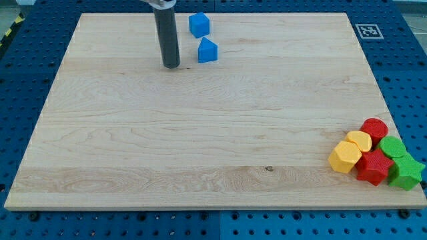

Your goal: Move the blue triangle to the right of the blue cube

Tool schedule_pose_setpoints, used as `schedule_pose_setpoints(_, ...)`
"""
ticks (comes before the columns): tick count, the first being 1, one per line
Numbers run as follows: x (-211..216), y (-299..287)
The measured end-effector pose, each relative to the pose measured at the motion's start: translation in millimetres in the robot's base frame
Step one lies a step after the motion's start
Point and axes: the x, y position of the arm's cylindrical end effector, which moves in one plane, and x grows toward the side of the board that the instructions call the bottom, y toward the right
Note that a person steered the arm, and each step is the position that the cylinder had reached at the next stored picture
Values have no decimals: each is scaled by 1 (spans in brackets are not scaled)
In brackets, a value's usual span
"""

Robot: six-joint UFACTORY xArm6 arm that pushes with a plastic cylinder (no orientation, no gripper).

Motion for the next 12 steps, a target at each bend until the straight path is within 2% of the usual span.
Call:
schedule_pose_setpoints(5,-2,73)
schedule_pose_setpoints(8,-6,52)
schedule_pose_setpoints(10,-6,87)
schedule_pose_setpoints(12,-18,85)
